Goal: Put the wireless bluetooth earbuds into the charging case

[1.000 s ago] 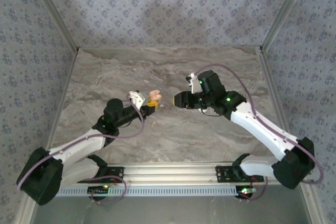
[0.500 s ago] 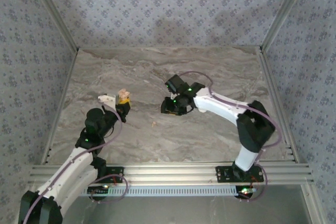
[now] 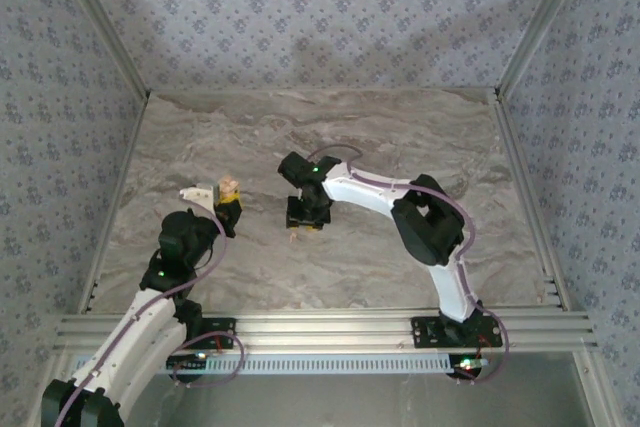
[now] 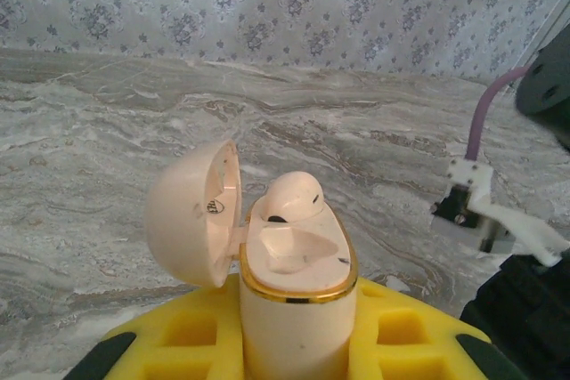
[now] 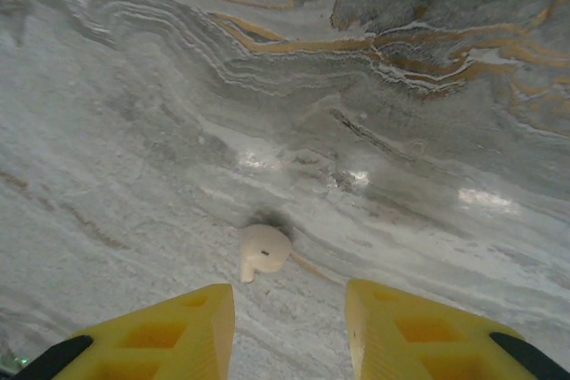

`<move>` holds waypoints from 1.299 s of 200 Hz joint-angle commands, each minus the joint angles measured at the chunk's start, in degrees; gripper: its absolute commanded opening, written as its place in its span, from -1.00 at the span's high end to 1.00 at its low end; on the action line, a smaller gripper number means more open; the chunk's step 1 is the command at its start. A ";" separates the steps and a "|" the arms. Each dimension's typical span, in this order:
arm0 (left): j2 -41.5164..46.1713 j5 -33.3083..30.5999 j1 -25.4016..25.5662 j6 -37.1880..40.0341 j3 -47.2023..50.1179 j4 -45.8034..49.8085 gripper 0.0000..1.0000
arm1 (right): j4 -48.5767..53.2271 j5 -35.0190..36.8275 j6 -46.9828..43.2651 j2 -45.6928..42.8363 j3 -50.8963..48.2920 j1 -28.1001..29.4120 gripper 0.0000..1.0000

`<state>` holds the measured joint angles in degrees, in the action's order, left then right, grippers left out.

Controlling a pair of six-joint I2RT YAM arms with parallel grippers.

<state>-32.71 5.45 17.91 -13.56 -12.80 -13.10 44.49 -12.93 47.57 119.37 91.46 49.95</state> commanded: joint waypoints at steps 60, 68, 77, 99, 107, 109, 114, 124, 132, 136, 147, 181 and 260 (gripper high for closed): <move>1.07 -0.45 -0.69 1.31 0.31 -0.17 0.73 | 2.28 -2.81 1.43 6.22 4.66 0.83 0.20; 1.07 -0.45 -0.69 1.42 0.31 -0.15 0.73 | 2.30 -2.90 1.43 6.43 4.68 0.83 0.22; 1.07 -0.45 -0.73 1.43 0.30 -0.17 0.72 | 2.35 -3.01 1.47 6.57 4.74 0.97 0.24; 1.10 -0.40 -0.78 1.43 0.40 -0.15 0.72 | 2.99 -3.19 1.54 6.58 4.75 1.32 0.25; 1.16 -0.40 -0.79 1.43 0.40 -0.17 0.72 | 3.18 -3.22 1.42 6.44 4.76 1.46 0.25; 1.16 -0.37 -0.78 1.43 0.38 -0.17 0.72 | 3.27 -3.24 1.35 6.41 4.77 1.51 0.25; 1.16 -0.37 -0.77 1.43 0.33 -0.17 0.72 | 3.42 -3.23 1.33 6.40 4.78 1.55 0.25; 1.16 -0.36 -0.84 1.44 0.38 -0.16 0.72 | 3.75 -3.24 1.15 6.27 4.85 1.72 0.26; 1.24 -0.36 -0.86 1.41 0.41 -0.17 0.72 | 3.89 -3.30 1.09 6.22 4.83 1.77 0.26; 1.22 -0.36 -0.90 1.38 0.39 -0.16 0.72 | 4.08 -3.31 1.12 6.16 4.82 1.81 0.26; 1.32 -0.35 -0.86 1.34 0.48 -0.15 0.72 | 4.29 -3.40 1.15 5.90 4.82 2.03 0.26; 1.59 -0.27 -0.88 1.33 0.49 -0.16 0.72 | 6.81 -1.80 1.23 5.00 4.80 2.65 0.23; 1.60 0.07 -0.87 1.43 0.53 -0.41 0.72 | 7.86 -2.08 3.18 3.98 4.02 3.89 0.18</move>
<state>-31.90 5.28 17.34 -12.93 -12.56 -12.93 49.01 -15.09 48.77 124.62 95.20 52.93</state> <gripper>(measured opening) 0.226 0.413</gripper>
